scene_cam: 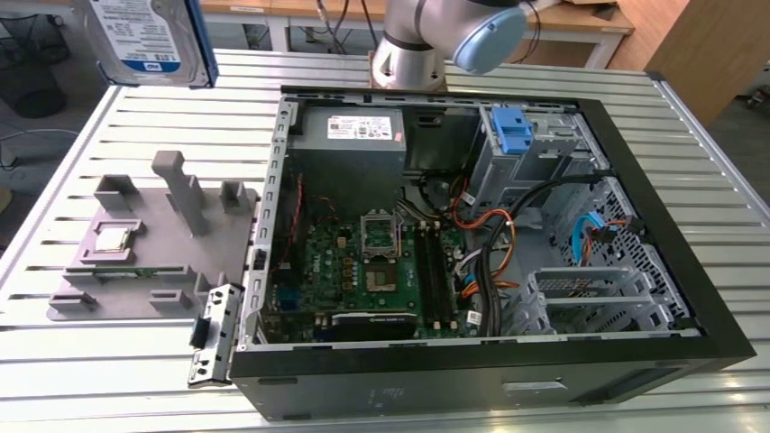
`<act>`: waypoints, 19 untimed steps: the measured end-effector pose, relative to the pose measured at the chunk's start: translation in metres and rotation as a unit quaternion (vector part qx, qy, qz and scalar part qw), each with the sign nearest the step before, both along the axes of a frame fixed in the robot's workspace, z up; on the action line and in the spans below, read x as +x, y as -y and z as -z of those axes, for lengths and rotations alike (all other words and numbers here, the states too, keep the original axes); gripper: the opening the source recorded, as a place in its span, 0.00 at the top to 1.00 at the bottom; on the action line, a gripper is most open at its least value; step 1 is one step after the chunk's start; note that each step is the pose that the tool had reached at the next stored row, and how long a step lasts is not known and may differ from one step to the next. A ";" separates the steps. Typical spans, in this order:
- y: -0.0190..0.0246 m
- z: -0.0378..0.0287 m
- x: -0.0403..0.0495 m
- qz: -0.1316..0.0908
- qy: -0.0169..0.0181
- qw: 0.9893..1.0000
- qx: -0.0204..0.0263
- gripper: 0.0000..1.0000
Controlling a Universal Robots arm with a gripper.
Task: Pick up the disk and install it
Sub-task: 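Pick up the disk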
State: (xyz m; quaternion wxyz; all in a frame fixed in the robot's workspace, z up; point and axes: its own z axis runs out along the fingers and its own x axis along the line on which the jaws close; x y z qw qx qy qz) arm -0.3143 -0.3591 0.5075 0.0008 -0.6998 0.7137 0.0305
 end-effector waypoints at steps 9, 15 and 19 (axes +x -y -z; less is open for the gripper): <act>0.0000 0.0000 0.0336 0.000 0.000 1.000 0.000 0.65; 0.0000 0.0000 0.0570 0.000 0.000 1.000 0.000 0.65; 0.0000 0.0000 0.0738 0.000 0.000 1.000 0.000 0.65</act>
